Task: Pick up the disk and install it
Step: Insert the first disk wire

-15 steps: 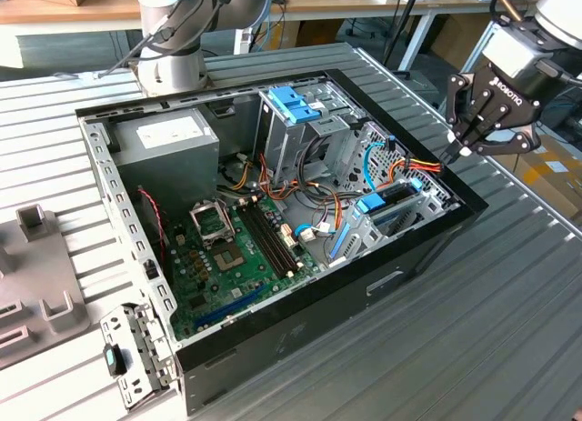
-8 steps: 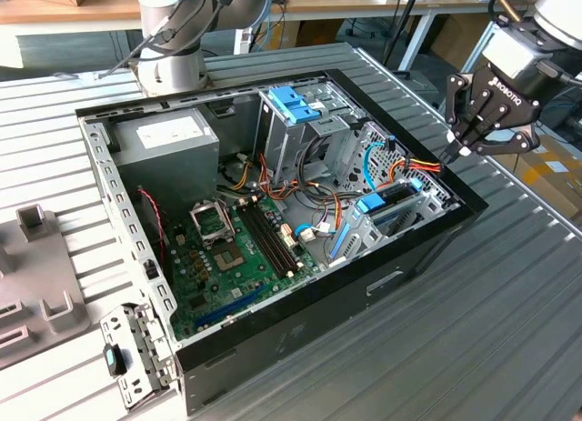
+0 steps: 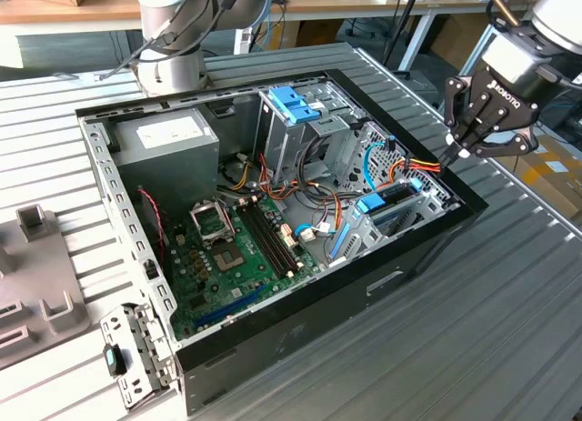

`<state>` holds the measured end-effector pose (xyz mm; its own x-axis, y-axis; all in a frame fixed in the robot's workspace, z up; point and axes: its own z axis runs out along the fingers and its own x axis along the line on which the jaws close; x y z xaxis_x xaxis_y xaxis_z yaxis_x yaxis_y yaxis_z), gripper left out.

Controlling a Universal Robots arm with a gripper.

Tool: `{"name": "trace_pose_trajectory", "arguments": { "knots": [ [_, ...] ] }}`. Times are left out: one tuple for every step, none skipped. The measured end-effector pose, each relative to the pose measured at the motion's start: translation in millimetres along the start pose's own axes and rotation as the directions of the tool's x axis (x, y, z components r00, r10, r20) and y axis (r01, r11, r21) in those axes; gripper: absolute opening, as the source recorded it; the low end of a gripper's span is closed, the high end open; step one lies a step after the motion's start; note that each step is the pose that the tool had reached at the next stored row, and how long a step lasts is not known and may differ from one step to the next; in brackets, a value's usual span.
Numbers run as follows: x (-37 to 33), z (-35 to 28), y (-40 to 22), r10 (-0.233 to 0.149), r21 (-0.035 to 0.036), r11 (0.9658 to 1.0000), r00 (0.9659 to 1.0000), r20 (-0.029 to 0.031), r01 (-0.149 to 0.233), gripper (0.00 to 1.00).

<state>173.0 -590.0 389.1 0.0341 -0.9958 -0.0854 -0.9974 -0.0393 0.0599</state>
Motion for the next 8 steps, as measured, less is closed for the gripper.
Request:
{"name": "trace_pose_trajectory", "arguments": {
  "knots": [
    [0.1, 0.2, -0.5, -0.003, -0.0003, 1.0, 1.0, -0.0001, 0.003, 0.11],
    [0.1, 0.4, -1.1, -0.007, -0.0006, 1.0, 1.0, -0.0002, 0.007, 0.11],
    [0.1, 0.6, -1.5, -0.01, -0.0009, 1.0, 1.0, -0.0004, 0.01, 0.11],
    [0.1, 0.7, -2.1, -0.014, -0.0013, 0.9999, 0.9999, -0.0008, 0.014, 0.11],
    [0.2, 0.9, -2.3, -0.016, -0.0015, 0.9999, 0.9999, -0.0008, 0.016, 0.11],
    [0.2, 0.9, -2.6, -0.019, -0.0017, 0.9998, 0.9998, -0.001, 0.019, 0.11],
    [0.2, 1.1, -3.0, -0.022, -0.0019, 0.9998, 0.9998, -0.0011, 0.022, 0.11],
    [0.2, 1.2, -3.2, -0.024, -0.0021, 0.9997, 0.9997, -0.0012, 0.024, 0.11]
  ]
}}
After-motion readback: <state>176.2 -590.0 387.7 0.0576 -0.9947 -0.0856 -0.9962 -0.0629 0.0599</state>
